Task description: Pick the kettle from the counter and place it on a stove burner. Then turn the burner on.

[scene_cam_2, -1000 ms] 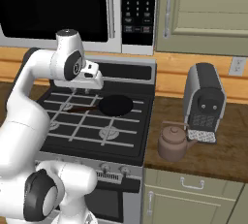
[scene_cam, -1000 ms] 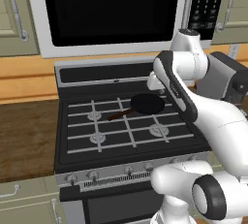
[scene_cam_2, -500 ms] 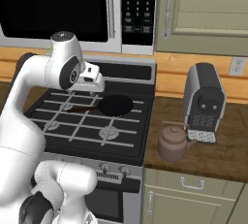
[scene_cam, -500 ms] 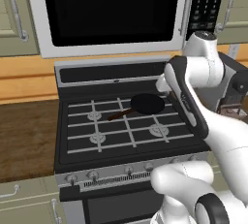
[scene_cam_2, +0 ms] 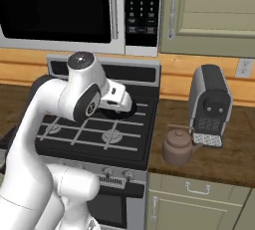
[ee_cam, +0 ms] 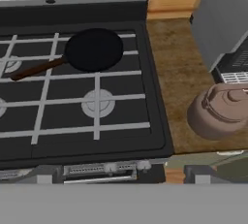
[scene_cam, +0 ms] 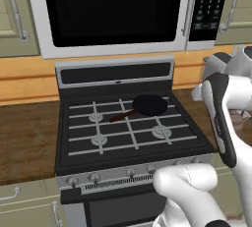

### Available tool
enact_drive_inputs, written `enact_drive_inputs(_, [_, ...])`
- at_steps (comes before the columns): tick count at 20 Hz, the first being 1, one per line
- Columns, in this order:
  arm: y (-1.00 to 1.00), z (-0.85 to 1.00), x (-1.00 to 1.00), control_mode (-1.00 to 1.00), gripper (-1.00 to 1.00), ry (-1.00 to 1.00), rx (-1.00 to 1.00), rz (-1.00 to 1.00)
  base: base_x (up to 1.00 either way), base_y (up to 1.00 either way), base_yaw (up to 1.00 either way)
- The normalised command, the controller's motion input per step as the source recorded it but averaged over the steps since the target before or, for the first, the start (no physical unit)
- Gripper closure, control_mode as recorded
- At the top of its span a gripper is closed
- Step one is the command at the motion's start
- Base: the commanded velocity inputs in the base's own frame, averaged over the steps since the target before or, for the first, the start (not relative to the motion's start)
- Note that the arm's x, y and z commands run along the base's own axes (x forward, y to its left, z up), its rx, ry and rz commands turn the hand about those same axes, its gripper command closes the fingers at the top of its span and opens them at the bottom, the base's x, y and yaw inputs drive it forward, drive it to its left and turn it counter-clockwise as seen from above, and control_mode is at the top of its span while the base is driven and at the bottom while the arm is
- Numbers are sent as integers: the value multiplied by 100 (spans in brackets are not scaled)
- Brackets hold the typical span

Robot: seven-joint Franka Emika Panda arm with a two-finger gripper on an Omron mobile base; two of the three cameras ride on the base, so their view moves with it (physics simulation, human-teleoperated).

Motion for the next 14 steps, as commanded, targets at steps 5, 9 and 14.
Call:
enact_drive_inputs(5, [-100, -1, -28, -100, -100, 0, 3, -30, 0, 0, 0])
enact_drive_inputs(9, [-100, -4, 0, -100, -100, 2, 11, -42, 0, 0, 0])
enact_drive_inputs(14, [-100, -21, 36, -100, -100, 5, 28, -22, 0, 0, 0])
